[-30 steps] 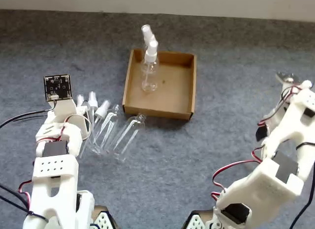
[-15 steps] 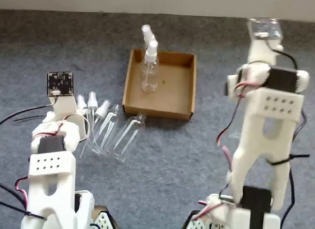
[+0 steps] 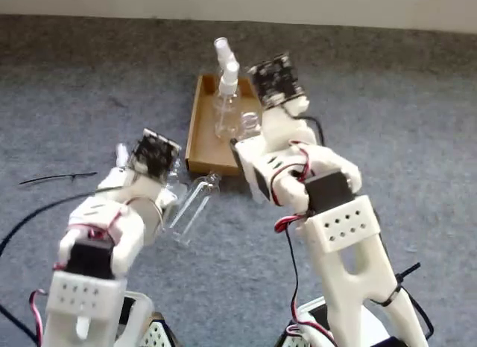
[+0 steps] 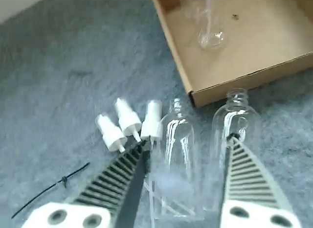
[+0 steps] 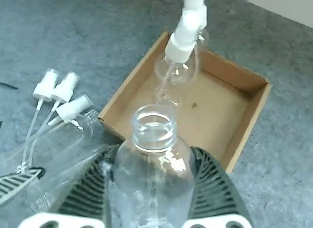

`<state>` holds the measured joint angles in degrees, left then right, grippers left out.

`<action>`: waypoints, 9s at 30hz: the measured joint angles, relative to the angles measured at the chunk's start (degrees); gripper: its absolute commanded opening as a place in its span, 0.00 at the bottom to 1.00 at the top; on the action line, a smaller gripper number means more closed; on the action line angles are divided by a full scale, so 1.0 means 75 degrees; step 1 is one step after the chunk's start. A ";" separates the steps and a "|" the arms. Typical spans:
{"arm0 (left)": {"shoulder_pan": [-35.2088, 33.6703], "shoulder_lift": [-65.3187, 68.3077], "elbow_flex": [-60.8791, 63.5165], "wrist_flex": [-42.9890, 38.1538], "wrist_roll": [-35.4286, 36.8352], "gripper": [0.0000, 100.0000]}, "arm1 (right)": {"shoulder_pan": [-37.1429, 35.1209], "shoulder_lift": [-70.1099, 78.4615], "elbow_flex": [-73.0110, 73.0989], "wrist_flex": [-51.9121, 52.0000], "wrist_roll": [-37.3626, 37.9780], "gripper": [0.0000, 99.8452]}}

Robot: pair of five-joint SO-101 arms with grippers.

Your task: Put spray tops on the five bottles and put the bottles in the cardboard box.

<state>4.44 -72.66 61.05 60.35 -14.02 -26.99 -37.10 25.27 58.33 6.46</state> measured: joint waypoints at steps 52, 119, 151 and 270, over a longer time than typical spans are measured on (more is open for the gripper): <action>-0.3270 0.9518 -0.8322 0.2731 0.0188 0.21 | -0.0082 -0.4712 0.5322 -0.0199 0.0105 0.00; -0.0012 0.5556 -1.1640 0.4736 0.2122 0.03 | -0.1196 -0.6634 0.6248 -0.0879 0.0821 0.00; 0.3739 0.5146 -0.8217 0.0117 0.2122 0.03 | -0.1184 -0.8990 0.8557 -0.2602 0.0035 0.00; 0.2579 0.4653 -0.6787 0.1700 0.0305 0.17 | -0.0727 -0.8990 0.8568 -0.2590 -0.0563 0.00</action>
<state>23.78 -37.76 10.15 73.10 -11.74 -32.44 -104.53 89.54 38.90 2.24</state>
